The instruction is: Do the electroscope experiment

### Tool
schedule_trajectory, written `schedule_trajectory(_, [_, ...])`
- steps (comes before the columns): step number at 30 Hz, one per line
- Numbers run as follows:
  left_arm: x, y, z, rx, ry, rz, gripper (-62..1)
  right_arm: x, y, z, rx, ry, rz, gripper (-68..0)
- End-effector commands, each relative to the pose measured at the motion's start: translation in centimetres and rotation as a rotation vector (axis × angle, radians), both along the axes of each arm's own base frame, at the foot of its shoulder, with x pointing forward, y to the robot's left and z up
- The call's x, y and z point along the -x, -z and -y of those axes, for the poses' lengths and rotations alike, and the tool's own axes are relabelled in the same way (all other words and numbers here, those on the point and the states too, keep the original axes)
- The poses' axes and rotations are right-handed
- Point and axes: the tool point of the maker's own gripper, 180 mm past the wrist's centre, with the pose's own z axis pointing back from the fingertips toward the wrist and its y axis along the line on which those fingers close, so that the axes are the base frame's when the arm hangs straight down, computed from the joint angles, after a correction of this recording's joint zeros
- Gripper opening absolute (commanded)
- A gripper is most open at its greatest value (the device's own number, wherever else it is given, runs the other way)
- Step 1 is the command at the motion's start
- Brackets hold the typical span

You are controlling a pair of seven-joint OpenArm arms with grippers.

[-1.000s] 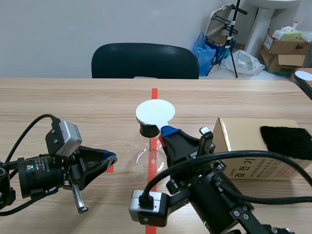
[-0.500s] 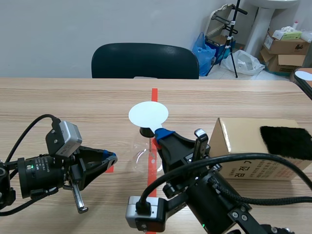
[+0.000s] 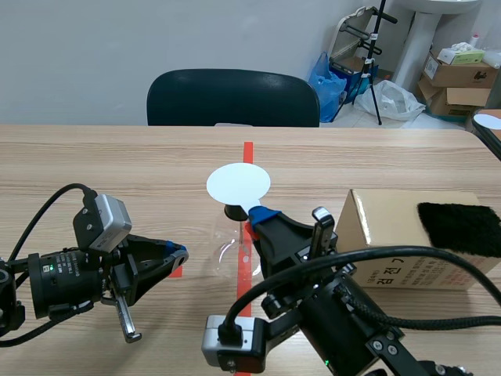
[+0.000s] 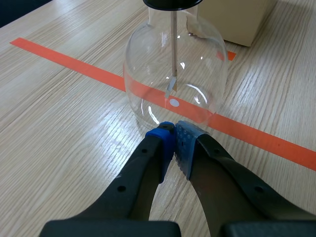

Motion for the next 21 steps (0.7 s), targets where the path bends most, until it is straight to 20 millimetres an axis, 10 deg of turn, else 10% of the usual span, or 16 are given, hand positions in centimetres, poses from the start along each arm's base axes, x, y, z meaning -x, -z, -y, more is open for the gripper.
schedule_trajectory(1, [-0.43, -1.32, 0.39, 0.042, -0.004, 0.032, -59.2, -0.53, -1.36, 0.15, -0.019, 0.009, 0.042, -66.7])
schedule_trajectory(21, [-0.43, -1.32, 0.39, 0.042, -0.004, 0.032, -59.2, -0.88, -1.39, 0.64, -0.022, 0.042, 0.042, -66.7])
